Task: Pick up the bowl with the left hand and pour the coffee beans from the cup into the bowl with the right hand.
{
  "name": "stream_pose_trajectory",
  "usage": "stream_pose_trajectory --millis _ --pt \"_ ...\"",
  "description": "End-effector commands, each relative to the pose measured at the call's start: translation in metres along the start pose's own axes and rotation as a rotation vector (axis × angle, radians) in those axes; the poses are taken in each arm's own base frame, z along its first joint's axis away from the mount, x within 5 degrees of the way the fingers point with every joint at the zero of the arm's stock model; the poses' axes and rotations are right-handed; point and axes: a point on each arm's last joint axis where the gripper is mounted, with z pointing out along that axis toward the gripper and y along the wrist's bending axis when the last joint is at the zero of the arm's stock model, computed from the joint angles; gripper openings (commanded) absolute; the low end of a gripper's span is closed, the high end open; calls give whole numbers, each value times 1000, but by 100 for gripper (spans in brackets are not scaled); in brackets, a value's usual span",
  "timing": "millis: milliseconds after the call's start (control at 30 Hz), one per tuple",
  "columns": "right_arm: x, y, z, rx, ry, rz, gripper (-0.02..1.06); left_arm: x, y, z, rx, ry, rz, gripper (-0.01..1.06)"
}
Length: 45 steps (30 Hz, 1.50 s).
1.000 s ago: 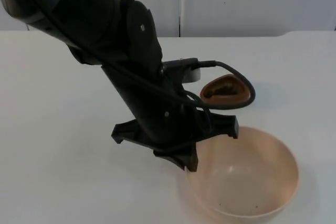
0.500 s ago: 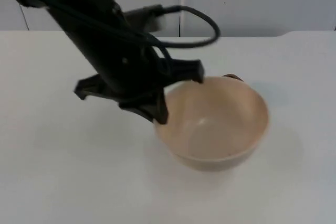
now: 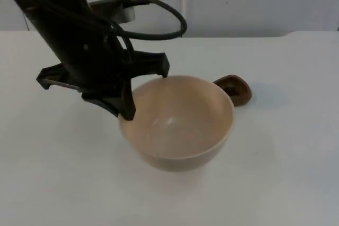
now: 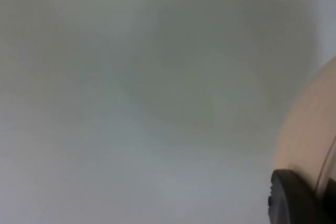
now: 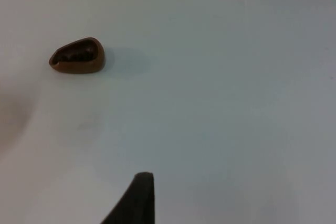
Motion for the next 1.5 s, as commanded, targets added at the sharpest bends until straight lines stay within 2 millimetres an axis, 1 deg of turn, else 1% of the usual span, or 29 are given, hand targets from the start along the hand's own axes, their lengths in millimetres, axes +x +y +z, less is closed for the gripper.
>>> stream_pose_trajectory --millis 0,100,133,200,267,467,733,1167,1467 --pt "0 0 0 7 -5 -2 105 5 3 0 -8 13 3 0" --pt "0 0 0 7 -5 -2 105 20 9 9 -20 34 1 0" --pt "0 0 0 7 -5 -2 105 20 9 9 -20 34 1 0" --pt "0 0 0 7 -5 -2 105 27 13 11 -25 29 21 0" --pt "0 0 0 7 -5 -2 105 30 14 11 -27 20 30 0" --pt "0 0 0 7 -5 -2 105 30 13 10 -25 20 60 0" --pt "0 0 0 7 -5 -2 105 29 10 10 14 7 9 0" --pt "0 0 0 7 -5 -2 105 27 9 10 18 -13 3 0" --pt "-5 0 -4 8 -39 -2 105 27 8 10 32 -13 -15 0"
